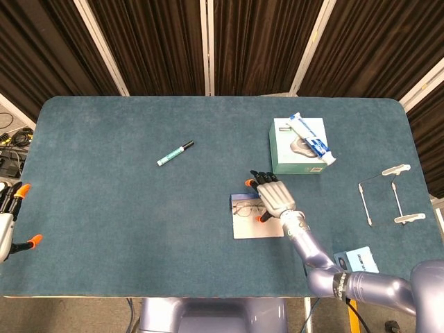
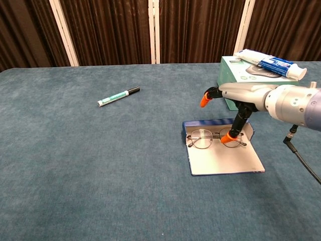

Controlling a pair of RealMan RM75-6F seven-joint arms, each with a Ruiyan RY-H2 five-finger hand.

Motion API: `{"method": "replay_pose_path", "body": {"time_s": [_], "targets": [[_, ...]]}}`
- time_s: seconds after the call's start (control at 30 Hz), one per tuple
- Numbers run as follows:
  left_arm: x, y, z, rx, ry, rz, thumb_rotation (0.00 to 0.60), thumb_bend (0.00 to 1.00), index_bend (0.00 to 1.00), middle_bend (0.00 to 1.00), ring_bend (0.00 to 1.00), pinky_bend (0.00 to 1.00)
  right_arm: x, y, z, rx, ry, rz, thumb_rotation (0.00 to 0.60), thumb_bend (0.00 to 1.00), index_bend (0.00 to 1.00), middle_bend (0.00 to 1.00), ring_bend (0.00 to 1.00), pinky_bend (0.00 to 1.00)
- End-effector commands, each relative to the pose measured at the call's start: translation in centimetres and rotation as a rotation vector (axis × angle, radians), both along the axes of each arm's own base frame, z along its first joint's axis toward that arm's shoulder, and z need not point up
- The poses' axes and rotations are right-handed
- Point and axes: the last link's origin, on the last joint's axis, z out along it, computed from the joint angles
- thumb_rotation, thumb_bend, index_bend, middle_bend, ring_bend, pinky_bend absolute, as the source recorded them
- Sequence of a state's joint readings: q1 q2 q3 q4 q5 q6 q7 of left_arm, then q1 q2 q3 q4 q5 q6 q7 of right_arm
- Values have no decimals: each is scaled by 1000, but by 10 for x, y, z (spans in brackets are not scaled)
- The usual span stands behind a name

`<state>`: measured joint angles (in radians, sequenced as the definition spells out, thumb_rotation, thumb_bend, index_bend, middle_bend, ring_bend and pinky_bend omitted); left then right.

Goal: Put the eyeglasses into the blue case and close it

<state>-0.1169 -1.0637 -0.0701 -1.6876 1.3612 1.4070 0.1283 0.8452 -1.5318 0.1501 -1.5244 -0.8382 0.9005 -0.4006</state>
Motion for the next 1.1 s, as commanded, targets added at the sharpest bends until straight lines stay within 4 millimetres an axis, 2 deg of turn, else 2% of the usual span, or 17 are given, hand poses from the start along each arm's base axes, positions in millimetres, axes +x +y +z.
{"method": "replay_pose_path", "body": {"time_s": [0.03,0.2,0.37,0.5,0.83,1.1], "targets": [[1,0,0,0,1,-3,600,0,0,0,0,0,1,4,4,-1,-8,14,600,22,200,0,0,0],[3,0,-2,-6,3,-9,600,0,0,0,0,0,6,7,1,-3,-6,50,600,22,200,0,0,0],[2,1,-2,-4,5,-5,600,0,0,0,0,0,11,3,-15,-5,24,73,600,21,200,0,0,0],[-1,3,-2,-2,4,10,600,0,0,0,0,0,7,-5,-27,-15,63,71,600,23,201,0,0,0],[-4,5,-2,-2,3,23,600,0,0,0,0,0,-3,-19,-32,-46,91,45,600,25,215,0,0,0],[-4,6,-3,-4,4,27,600,0,0,0,0,0,-7,-28,-28,-83,69,10,600,30,240,0,0,0]]}}
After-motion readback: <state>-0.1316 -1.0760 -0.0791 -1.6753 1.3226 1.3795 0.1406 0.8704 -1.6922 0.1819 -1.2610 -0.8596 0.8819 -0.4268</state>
